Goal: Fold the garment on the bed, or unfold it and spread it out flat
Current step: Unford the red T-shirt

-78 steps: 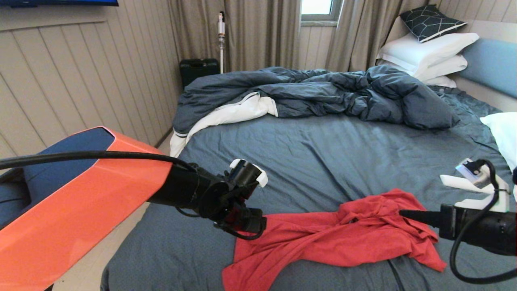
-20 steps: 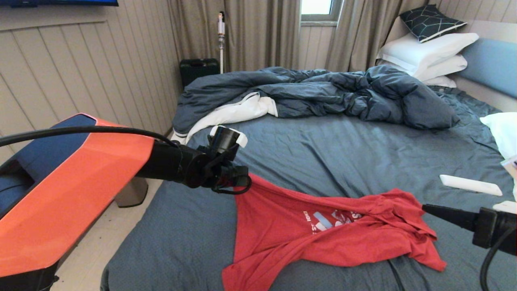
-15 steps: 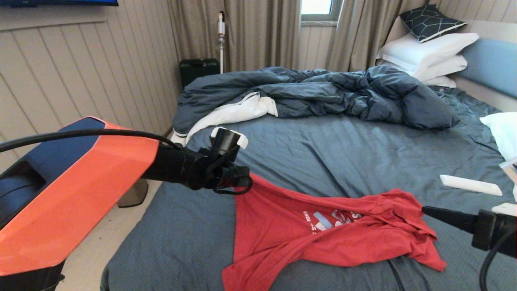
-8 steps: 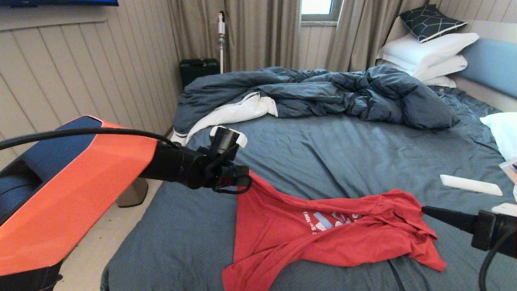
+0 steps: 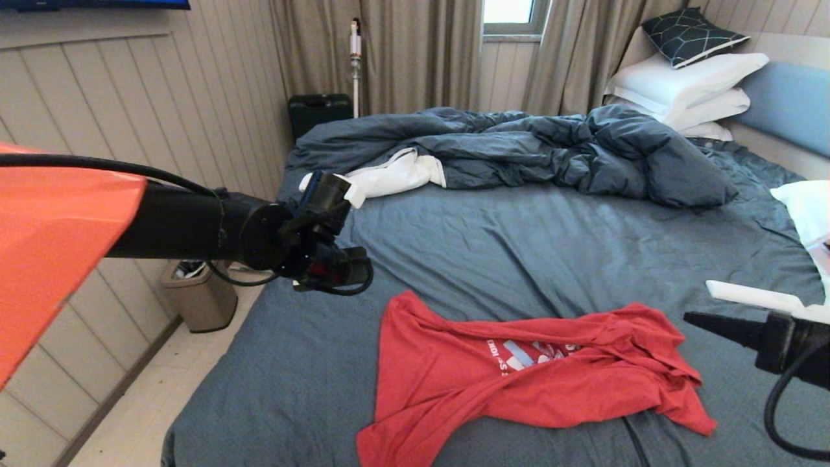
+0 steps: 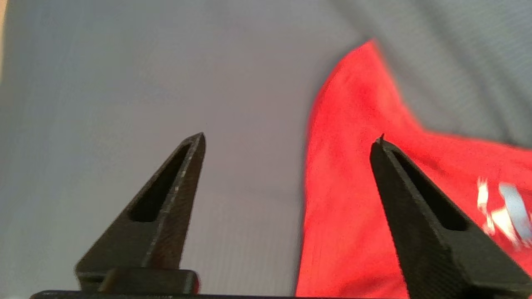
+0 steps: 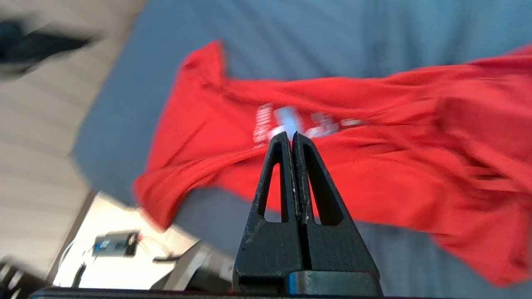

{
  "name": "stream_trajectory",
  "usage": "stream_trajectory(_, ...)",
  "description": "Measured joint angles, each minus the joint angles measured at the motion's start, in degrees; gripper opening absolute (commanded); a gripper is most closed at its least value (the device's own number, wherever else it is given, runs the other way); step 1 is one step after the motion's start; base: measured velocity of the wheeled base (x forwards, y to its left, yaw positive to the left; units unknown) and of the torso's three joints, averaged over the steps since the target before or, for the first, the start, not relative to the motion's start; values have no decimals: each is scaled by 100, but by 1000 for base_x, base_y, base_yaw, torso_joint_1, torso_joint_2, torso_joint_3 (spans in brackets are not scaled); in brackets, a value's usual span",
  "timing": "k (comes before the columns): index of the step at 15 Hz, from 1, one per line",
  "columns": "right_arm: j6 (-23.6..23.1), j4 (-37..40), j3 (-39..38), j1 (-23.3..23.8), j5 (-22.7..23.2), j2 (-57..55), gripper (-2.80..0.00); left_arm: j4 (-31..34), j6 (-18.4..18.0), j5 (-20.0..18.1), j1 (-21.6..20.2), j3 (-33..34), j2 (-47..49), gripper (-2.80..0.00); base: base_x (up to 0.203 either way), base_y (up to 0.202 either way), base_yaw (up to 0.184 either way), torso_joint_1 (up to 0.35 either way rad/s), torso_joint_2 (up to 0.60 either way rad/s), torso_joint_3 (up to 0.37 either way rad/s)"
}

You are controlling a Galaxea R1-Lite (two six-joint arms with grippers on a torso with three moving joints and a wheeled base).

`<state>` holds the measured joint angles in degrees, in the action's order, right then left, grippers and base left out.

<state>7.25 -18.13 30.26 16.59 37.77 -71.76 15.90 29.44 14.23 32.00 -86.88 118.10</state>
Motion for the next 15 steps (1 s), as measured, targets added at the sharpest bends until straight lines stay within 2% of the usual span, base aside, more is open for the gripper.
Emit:
stream_trajectory(2, -3, 46, 271, 200, -104, -372, -280, 502, 373, -158, -86, 381, -412, 0, 0, 0, 0, 0, 0, 0)
stream_trajectory(3, -3, 74, 454, 295, -122, -619, -280, 540, 429, -327, -123, 710, -688, -280, 0, 0, 0, 0, 0, 0)
stream_trajectory(6, -21, 560, 1228, 478, -147, -1388, -280, 462, 398, -845, -217, 1734, -1597, -280, 0, 0, 0, 0, 0, 0)
stream_trajectory(8, -92, 1112, 1843, 512, -163, -1925, -280, 425, 284, -939, -303, 2446, -2152, -280, 0, 0, 0, 0, 0, 0)
stream_trajectory(10, -329, 1687, 2408, 521, -365, -2470, -280, 278, 181, -969, -383, 3292, -2637, -280, 0, 0, 0, 0, 0, 0)
stream_trajectory(12, -661, 2129, 2792, 505, -766, -2904, -280, -179, 154, -964, -439, 4242, -3062, -280, 0, 0, 0, 0, 0, 0)
stream_trajectory(15, -760, 2345, 3152, 358, -1055, -3325, -280, -1222, 137, -949, -542, 5639, -3793, -280, 0, 0, 0, 0, 0, 0)
